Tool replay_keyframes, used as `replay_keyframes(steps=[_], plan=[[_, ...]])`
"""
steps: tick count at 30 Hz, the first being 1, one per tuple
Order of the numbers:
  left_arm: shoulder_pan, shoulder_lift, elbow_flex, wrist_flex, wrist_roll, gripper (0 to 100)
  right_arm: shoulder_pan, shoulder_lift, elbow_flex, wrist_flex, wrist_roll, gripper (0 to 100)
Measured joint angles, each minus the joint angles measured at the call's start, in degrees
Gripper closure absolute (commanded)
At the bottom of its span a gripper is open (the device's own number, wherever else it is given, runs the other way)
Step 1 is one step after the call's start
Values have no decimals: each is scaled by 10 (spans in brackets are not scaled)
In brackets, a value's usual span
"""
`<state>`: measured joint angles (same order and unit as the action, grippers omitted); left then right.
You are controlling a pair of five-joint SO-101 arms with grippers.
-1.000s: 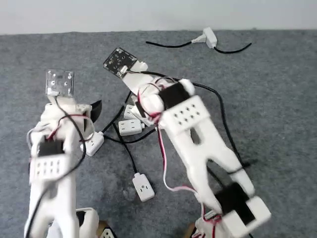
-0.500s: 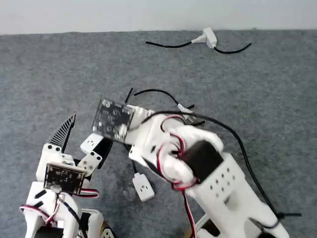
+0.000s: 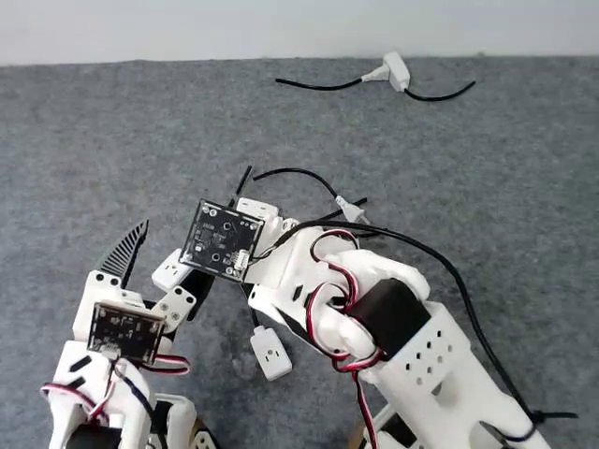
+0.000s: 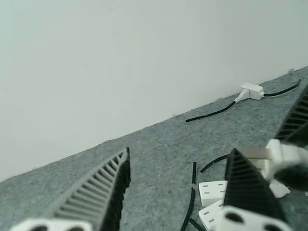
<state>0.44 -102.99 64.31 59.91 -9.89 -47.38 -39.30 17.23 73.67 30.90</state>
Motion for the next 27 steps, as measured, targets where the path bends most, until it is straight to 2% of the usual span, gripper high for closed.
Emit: replay_keyframes(steps=[17, 27], plan=[[0, -1, -31, 16, 0, 695, -29, 0, 18, -1, -1, 990], [49, -3, 13, -4, 4, 695, -28, 0, 18, -1, 0, 990]])
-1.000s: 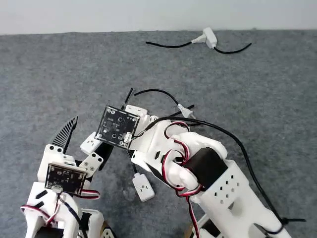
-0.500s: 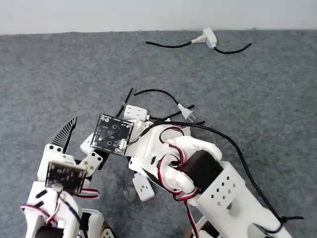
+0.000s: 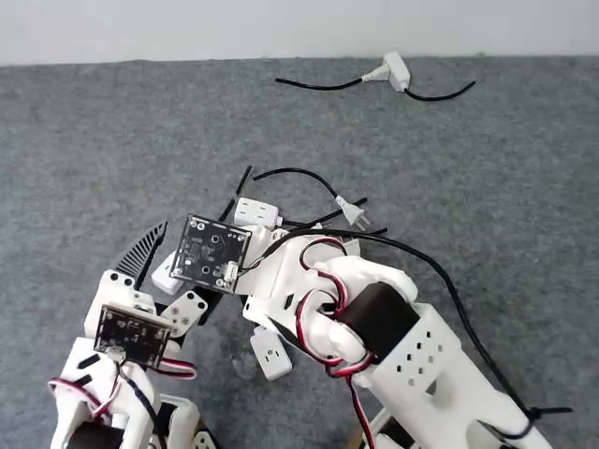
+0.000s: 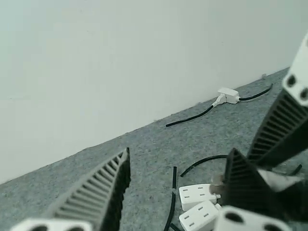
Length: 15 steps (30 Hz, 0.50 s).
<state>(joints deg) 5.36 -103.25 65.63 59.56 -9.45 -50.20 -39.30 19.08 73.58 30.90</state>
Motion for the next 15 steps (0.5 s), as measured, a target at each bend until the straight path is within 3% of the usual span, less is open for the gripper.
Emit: replay_keyframes(steps=[15], plan=[[-11, 1, 47, -43, 2, 695, 1, -88, 1, 8, -4, 990]])
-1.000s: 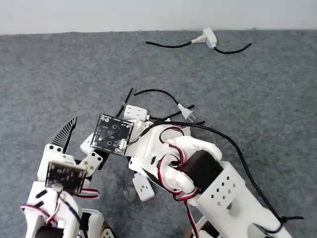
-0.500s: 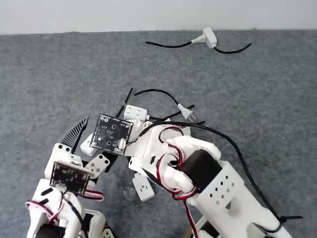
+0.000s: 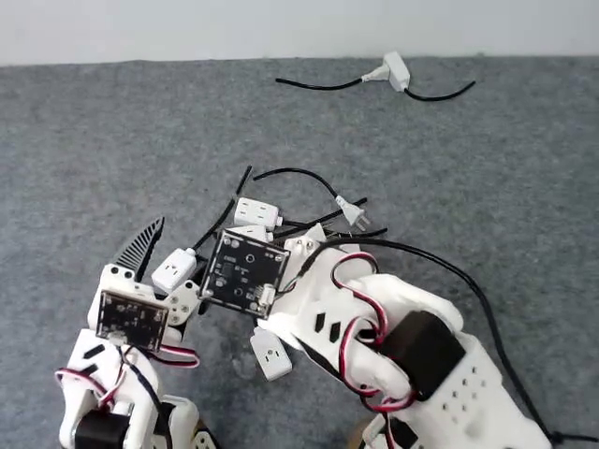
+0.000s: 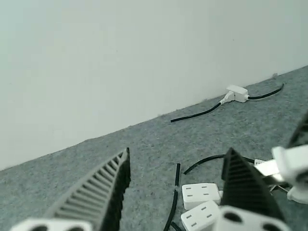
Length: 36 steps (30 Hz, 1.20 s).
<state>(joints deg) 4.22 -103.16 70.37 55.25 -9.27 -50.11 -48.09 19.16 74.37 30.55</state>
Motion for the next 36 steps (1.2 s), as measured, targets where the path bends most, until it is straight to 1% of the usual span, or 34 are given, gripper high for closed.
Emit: replay_keyframes(steps=[9, 20, 28, 36], plan=[[18, -1, 16, 0, 4, 695, 0, -4, 0, 0, -4, 990], [25, -1, 19, 0, 4, 695, 0, -4, 0, 0, -8, 990], [76, 2, 51, -2, 18, 695, -4, -5, -2, -1, -20, 990], [84, 1, 54, -8, 18, 695, -3, -6, -2, -1, -22, 990]])
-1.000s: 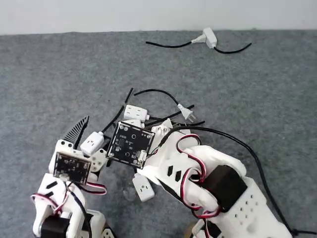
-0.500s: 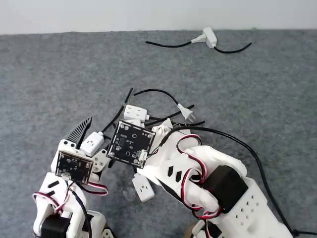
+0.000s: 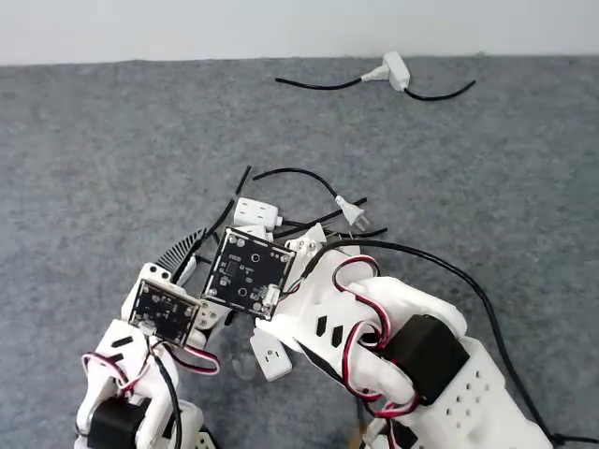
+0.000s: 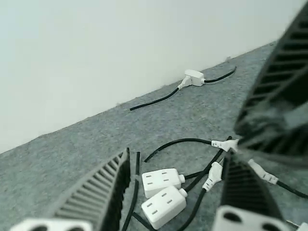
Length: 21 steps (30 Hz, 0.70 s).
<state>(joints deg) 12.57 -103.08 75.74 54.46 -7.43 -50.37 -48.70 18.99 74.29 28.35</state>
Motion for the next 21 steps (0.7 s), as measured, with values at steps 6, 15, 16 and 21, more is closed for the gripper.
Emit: replay_keyframes(steps=[6, 15, 16, 21], plan=[[-52, 0, 2, -24, -1, 695, 3, 0, 0, 0, -6, 988], [-139, 1, 84, -140, 8, 695, 161, 7, 29, -30, -178, 986], [-141, 1, 87, -147, 8, 695, 185, 15, 42, -33, -187, 986], [-141, 1, 119, -179, 8, 695, 317, 58, 122, -47, -204, 977]])
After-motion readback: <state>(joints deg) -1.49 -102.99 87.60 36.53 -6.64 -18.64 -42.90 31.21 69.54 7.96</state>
